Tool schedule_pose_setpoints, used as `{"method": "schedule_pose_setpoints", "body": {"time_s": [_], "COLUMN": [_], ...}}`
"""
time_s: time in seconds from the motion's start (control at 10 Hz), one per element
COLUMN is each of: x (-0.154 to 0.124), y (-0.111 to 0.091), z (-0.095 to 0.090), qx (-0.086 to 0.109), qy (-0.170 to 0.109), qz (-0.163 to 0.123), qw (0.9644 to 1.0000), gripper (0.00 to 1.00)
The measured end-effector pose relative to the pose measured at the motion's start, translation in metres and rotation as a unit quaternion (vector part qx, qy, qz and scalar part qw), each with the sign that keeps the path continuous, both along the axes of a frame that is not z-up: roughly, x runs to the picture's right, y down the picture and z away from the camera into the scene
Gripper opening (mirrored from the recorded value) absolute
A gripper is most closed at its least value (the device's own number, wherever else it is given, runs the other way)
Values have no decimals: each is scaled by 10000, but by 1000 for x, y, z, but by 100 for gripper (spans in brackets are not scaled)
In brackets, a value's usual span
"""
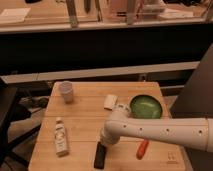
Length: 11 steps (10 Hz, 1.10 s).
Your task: Place the eraser in the ceramic cup
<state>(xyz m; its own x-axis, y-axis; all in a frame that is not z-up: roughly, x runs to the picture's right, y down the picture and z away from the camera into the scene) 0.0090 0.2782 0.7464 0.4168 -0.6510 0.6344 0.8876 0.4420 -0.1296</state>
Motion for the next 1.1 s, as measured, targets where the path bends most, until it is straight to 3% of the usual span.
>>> {"method": "schedule_pose_setpoints", "body": {"time_s": [0.6, 1.1], "x": [-10, -12], "y": [-4, 0], "z": [-13, -15], "qx": [100, 59], "qy": [164, 69], "qz": [-283, -315], "qw": [9994, 9995], "gripper": [79, 80]}}
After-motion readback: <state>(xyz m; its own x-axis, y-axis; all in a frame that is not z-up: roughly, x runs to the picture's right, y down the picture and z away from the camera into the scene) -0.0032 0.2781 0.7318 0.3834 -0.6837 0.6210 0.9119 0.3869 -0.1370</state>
